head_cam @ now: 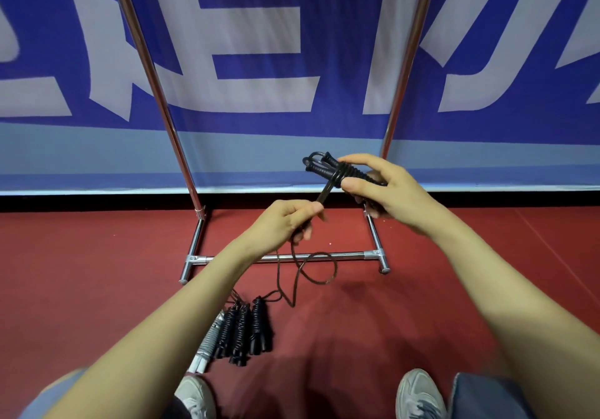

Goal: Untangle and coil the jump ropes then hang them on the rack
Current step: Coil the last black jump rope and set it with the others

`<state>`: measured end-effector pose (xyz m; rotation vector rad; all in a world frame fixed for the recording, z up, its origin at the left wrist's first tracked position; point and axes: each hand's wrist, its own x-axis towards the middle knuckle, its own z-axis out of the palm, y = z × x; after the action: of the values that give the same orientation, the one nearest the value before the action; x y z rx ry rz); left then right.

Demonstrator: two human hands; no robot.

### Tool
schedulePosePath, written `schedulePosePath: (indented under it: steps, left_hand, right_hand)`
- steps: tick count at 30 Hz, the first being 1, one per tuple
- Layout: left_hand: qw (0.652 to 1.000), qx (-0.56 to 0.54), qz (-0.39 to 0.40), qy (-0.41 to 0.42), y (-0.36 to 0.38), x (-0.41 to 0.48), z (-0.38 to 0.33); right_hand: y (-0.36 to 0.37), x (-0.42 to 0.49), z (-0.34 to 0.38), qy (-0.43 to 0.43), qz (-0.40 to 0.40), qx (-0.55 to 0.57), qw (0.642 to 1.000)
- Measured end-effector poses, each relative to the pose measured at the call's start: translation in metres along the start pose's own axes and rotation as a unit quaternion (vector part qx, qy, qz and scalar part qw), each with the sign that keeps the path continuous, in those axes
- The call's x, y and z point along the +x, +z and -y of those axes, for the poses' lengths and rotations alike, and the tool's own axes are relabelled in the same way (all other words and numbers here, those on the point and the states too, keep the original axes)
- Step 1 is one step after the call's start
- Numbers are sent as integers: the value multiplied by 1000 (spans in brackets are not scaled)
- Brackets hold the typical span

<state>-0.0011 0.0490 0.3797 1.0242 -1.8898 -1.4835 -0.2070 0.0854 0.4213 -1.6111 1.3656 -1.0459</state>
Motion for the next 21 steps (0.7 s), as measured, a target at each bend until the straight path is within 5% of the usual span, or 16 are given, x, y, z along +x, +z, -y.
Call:
schedulePosePath:
  steps: [6,11,16,21]
  left_hand:
    - [985,164,30,45,-19,-2,-6]
    - [950,286,119,40,-35,0,-8]
    - [910,408,2,75,-21,5,-10]
    - [971,157,-168,58,3,6,-14]
  right_hand:
    - [0,-11,4,27,210,23,977]
    - [13,-12,1,62,326,-116,936]
    - [14,-5,-4,77,256,-268,926]
    - [20,-4,-9,16,103,-404,909]
